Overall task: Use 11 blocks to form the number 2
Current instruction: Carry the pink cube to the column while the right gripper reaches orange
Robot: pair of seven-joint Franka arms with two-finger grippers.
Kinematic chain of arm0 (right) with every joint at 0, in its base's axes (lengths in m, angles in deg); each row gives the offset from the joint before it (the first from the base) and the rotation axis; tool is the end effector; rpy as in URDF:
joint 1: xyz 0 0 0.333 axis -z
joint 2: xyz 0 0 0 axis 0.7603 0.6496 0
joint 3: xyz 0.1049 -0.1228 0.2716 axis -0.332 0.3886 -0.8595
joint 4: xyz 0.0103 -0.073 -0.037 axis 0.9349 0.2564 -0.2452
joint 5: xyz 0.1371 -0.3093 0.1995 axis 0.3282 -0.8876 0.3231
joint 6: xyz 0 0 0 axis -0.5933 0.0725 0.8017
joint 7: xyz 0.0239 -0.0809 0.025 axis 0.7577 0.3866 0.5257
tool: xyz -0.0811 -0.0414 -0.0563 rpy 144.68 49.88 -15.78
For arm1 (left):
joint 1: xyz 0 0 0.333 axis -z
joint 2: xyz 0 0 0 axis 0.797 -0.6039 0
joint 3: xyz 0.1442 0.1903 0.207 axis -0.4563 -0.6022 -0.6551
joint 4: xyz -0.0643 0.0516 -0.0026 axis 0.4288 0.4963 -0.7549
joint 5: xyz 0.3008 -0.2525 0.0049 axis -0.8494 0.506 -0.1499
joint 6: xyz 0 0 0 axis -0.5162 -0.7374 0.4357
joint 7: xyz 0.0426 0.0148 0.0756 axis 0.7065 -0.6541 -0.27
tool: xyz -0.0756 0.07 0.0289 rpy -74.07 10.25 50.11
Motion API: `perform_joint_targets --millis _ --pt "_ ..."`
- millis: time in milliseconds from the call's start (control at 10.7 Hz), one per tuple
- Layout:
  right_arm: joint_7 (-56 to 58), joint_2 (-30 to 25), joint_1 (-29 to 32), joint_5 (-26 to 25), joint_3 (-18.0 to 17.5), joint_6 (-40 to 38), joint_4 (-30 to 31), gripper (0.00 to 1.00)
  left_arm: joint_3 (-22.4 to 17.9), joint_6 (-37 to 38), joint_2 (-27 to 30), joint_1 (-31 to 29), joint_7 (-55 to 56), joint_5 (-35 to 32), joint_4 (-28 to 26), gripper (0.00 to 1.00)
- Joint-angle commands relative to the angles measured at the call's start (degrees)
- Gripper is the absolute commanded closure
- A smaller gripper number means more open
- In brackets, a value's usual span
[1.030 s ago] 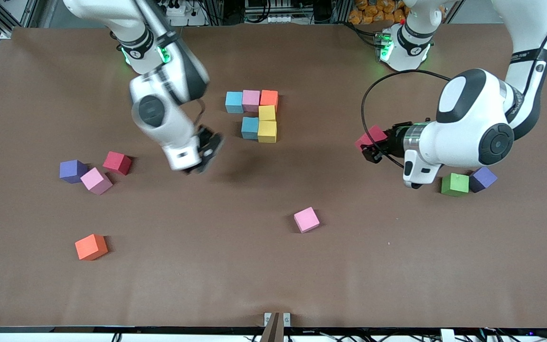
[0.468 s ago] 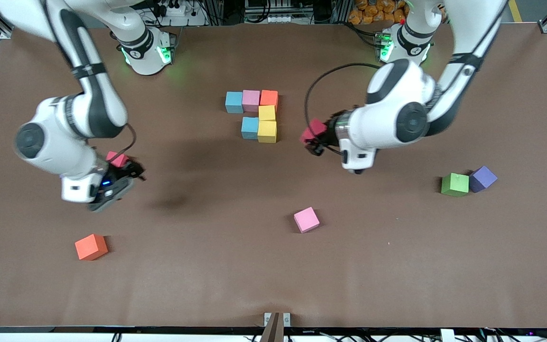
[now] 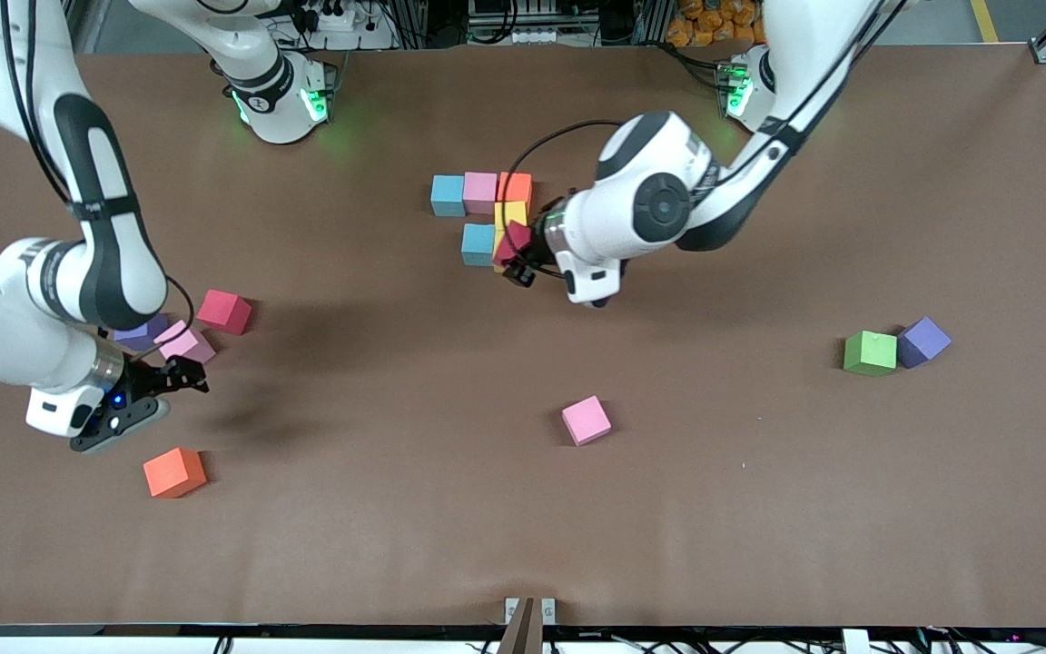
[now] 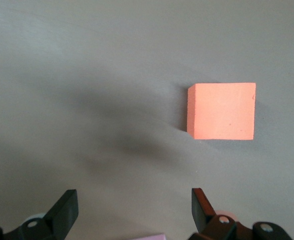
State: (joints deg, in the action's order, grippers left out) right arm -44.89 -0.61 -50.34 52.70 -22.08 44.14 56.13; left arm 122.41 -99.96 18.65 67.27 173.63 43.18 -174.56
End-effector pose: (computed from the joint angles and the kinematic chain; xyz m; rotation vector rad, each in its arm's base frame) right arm 0.6667 -0.0553 0.2818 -2.9888 -0.7340 -0.0657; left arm 0.4789 -0.4883 0.3633 2.3364 1.5368 -0.7545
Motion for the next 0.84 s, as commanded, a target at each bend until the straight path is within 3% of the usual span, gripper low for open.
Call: perform_joint_targets --millis 0,281,468,655,749 --pt "-0.3 5.7 1.3 0.1 -1.0 1.9 -5.7 0.00 -0.5 -6.4 -2.6 4.8 6.8 1.0 0.6 1.00" --pt "-0.3 5.9 0.2 0.0 -1.1 3.5 -5.2 0.00 -0.9 -11.3 -4.3 8.4 13.8 0.8 0.5 1.00" --pt "-0.4 5.4 1.0 -0.1 -1.1 -0.8 -5.1 0.00 -1.6 -12.8 -5.0 10.9 20.1 0.4 0.2 1.00" --pt "6.5 4.9 2.6 -0.6 -1.0 -3.2 -6.2 0.00 -6.1 -13.2 -5.0 16.7 25.3 -0.1 0.3 1.00" --pt "8.2 5.2 3.6 -0.4 -1.0 -2.0 -6.1 0.00 -10.3 -13.7 -5.0 21.4 27.4 -0.5 0.5 1.00"
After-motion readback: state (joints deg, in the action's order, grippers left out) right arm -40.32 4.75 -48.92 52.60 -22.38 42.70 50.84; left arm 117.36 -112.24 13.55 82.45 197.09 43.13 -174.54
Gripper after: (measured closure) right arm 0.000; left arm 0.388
